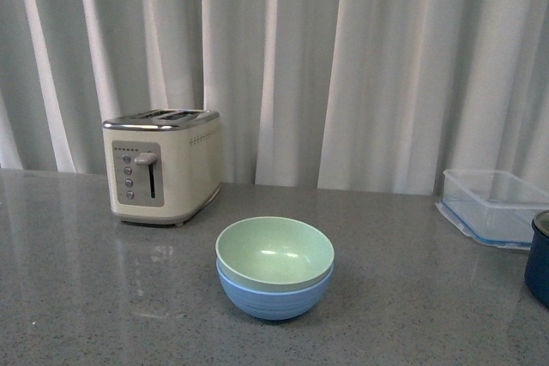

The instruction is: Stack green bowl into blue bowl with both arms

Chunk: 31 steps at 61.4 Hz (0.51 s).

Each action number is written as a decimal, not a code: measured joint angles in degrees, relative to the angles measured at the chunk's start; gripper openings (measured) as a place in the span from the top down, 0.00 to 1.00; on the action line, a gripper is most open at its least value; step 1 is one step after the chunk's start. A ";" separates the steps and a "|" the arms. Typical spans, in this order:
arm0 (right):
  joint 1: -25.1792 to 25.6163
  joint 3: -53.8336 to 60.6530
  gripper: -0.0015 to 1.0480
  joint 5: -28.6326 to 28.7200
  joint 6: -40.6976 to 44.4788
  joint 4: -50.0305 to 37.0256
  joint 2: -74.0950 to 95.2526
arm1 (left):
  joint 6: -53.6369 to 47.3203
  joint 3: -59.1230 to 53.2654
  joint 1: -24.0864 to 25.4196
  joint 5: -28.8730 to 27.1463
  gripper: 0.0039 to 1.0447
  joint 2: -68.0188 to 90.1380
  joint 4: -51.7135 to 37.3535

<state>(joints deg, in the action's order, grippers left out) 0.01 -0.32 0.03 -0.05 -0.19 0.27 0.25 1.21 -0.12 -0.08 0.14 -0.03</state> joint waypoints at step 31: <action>0.00 0.00 0.28 0.02 0.07 0.09 -0.02 | 0.00 0.00 0.00 0.02 0.06 0.00 0.00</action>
<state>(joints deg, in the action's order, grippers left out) 0.01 -0.32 0.05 0.01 -0.10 0.25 0.25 1.21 -0.12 -0.05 0.14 -0.03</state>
